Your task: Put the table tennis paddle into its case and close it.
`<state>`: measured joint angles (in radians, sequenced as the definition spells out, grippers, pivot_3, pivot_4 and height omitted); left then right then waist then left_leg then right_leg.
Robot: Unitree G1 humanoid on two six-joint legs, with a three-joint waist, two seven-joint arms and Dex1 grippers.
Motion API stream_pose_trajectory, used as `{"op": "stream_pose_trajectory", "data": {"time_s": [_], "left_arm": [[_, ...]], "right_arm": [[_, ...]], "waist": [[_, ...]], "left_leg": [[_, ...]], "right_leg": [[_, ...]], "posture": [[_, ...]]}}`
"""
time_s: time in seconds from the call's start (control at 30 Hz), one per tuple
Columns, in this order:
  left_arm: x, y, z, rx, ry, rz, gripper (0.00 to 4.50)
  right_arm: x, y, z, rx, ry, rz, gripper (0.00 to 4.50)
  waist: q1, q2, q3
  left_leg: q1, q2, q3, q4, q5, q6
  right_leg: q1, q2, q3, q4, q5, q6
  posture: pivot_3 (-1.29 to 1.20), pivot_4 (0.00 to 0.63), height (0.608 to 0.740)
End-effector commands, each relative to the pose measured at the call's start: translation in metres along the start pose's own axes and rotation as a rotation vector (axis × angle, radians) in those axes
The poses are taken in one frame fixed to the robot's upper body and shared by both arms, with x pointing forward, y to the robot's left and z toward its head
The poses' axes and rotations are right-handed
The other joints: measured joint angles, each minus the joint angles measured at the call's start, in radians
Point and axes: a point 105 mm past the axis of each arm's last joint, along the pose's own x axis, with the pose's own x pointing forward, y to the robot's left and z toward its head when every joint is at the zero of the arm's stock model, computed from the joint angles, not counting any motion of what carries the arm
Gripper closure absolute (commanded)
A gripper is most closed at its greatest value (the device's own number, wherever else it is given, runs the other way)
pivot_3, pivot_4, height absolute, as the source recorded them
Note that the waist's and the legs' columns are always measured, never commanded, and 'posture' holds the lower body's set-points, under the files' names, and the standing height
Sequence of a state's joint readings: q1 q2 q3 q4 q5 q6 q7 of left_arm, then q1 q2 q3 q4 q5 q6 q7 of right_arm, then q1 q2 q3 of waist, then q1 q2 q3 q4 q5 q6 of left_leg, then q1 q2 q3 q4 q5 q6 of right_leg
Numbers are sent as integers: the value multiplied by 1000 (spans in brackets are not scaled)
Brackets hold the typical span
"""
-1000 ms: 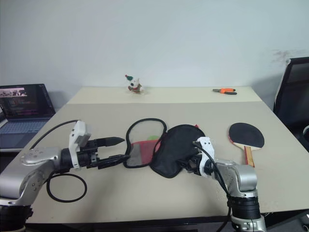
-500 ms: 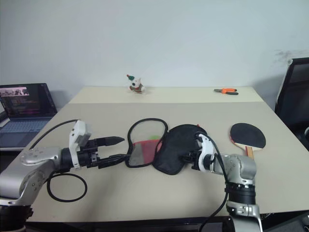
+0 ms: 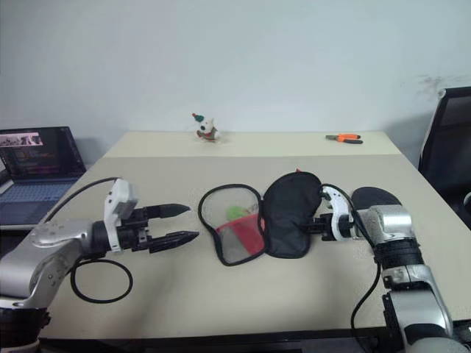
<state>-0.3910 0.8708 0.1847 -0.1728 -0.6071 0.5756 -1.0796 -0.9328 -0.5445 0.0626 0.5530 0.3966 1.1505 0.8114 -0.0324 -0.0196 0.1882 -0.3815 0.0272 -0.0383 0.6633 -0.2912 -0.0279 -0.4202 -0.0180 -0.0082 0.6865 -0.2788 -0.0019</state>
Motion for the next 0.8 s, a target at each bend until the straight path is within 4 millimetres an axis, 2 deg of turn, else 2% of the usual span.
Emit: {"op": "stream_pose_trajectory", "data": {"time_s": [0.03,0.13,0.4,0.73,0.8], "left_arm": [[-3,3,12,60,-8,3,214],[-1,4,14,69,-9,-5,214],[4,7,21,98,-10,-40,214],[12,12,28,123,-18,-70,214],[13,12,28,124,-19,-74,214]], "right_arm": [[-8,-3,26,-64,-60,-3,4465],[-8,-10,32,-63,-71,-21,4465],[-13,-27,33,-52,-72,-68,4465],[-15,-48,25,-6,-74,-164,4465],[-16,-50,26,-15,-79,-182,4078]], "waist": [[-1,0,0],[0,0,0],[2,0,0],[1,0,0],[1,0,0]], "left_leg": [[0,0,0,0,0,0],[0,1,0,0,0,0],[-2,0,0,0,0,0],[-2,0,1,0,0,-1],[-2,0,1,0,0,-1]], "right_leg": [[0,0,0,0,0,0],[0,0,0,0,0,0],[0,0,-1,-2,0,0],[0,0,0,-3,0,0],[0,0,0,-3,0,0]], "posture": [[0,150,740],[0,150,740],[0,150,740],[0,150,740],[0,150,740]]}}
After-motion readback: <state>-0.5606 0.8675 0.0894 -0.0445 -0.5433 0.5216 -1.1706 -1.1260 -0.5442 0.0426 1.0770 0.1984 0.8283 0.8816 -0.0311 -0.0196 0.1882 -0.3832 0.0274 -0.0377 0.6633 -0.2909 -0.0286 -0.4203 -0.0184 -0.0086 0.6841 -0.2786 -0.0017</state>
